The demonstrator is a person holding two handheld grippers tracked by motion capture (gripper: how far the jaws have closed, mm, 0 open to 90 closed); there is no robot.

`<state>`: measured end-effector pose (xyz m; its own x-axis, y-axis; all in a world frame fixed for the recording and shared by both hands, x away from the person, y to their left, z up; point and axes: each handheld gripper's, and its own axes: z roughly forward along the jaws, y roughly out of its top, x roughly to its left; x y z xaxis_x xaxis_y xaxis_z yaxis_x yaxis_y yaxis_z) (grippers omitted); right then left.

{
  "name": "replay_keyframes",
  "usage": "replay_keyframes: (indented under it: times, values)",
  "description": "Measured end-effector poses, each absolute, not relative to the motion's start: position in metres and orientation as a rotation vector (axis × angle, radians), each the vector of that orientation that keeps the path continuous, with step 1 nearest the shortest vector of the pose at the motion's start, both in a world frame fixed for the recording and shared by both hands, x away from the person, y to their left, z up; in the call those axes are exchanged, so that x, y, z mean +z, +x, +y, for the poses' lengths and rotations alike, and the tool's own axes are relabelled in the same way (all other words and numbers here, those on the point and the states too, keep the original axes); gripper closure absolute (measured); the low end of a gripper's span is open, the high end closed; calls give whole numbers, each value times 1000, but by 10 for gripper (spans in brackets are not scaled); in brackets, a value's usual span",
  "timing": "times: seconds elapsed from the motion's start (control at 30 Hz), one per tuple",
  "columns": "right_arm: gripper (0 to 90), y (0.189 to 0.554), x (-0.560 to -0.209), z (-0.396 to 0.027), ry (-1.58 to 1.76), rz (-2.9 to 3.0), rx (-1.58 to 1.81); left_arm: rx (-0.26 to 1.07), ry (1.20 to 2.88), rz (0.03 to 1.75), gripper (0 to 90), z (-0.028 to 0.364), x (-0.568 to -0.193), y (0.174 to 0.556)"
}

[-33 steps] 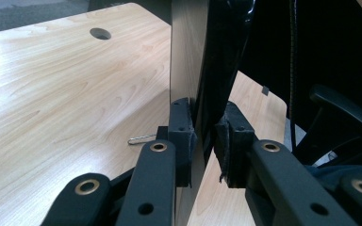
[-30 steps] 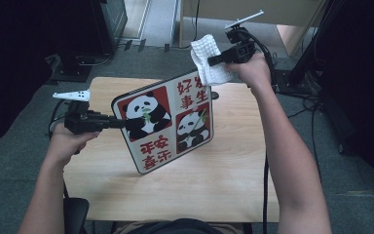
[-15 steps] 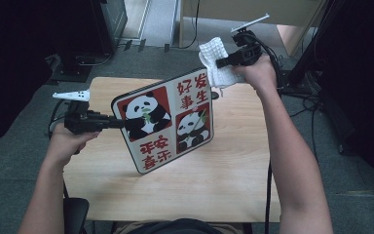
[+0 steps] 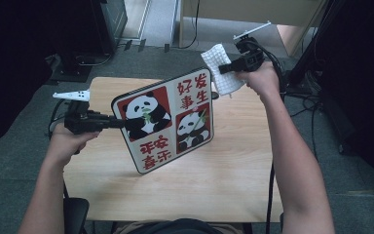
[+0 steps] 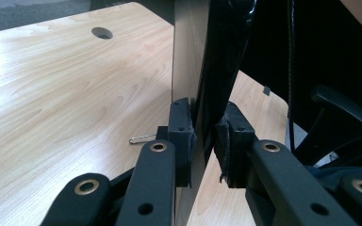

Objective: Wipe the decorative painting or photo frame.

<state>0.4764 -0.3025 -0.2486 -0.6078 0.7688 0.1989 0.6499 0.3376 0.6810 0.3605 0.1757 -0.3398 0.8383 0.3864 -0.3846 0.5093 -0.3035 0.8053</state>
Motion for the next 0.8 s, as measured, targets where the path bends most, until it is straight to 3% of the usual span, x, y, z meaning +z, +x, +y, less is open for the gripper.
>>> replay_keyframes:
  times: [0.8]
  values:
    - [779,465,-269,-295,1209,2513,1142,-135,1928,677,777,175,-340,361]
